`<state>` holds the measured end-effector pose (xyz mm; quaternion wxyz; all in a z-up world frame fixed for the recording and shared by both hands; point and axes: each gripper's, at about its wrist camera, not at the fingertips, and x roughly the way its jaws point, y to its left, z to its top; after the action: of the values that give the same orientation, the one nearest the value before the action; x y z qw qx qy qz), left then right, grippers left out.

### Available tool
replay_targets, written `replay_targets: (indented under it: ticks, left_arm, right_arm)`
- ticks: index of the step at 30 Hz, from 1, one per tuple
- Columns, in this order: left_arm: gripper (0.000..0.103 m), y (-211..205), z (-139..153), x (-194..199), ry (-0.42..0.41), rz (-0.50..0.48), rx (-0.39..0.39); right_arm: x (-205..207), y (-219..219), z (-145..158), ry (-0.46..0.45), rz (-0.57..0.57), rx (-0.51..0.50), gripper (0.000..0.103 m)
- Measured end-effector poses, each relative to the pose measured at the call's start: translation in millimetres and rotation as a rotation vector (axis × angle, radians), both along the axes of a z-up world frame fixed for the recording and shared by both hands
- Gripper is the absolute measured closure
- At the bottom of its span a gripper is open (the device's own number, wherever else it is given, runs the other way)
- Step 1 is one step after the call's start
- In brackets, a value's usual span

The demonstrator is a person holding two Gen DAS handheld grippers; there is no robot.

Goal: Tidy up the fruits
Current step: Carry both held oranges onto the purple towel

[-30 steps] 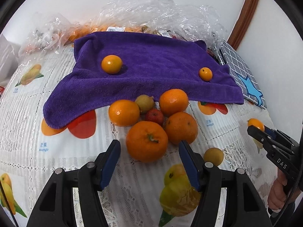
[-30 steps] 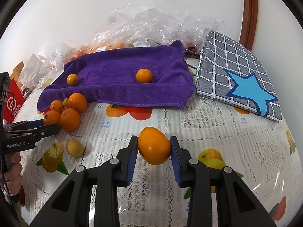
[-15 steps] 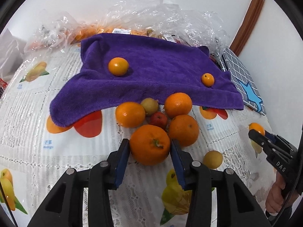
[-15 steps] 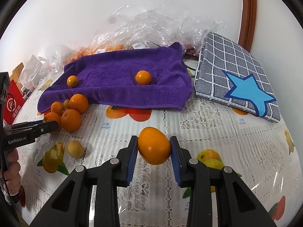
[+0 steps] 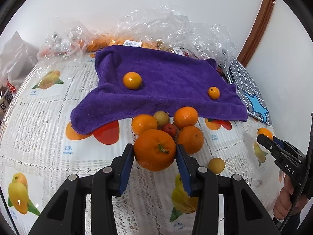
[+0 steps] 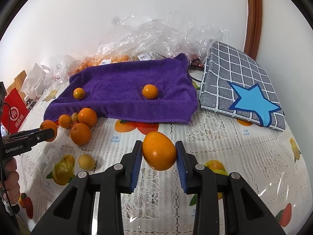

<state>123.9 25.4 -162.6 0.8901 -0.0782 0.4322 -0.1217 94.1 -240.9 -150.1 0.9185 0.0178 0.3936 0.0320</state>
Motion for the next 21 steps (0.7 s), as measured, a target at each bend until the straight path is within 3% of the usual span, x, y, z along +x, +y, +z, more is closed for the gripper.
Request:
replay_targets:
  ticks: [21]
  left_arm:
    - [0.061,13.1,22.5,-2.0,-0.04,0.022,-0.013]
  right_arm:
    - [0.4,3.7,19.5,-0.038,-0.007,0.012,0.07]
